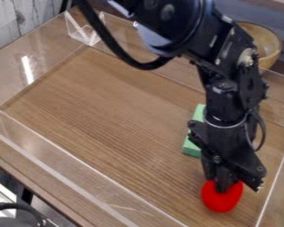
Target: Move the red object to the right side of the table
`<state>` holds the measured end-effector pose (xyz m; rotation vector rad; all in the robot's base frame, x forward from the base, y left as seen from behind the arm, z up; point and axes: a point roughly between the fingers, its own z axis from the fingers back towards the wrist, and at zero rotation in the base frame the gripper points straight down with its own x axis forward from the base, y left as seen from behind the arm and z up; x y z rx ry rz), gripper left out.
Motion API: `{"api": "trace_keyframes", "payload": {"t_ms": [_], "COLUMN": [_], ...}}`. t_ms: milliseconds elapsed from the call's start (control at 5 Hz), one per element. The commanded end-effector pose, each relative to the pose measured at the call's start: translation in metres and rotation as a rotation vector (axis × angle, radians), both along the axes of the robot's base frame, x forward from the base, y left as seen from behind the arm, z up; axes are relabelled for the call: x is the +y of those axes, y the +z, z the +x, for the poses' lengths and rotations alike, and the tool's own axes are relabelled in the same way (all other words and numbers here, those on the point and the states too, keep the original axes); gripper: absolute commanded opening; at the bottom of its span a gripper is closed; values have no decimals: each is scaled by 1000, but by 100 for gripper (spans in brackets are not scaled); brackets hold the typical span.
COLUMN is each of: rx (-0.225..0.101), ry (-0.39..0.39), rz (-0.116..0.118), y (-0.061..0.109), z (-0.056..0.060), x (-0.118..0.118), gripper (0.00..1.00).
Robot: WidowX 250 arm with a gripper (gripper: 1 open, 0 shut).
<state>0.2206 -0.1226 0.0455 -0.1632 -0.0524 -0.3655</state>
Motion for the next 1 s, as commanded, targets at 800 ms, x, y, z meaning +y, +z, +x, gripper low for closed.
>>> {"api": "trace_keyframes", "payload": {"t_ms": [800], "rx": [-7], "ry": [74], "rz": [-36], "y": [26], "z": [5], "x": [21], "gripper": [100]}}
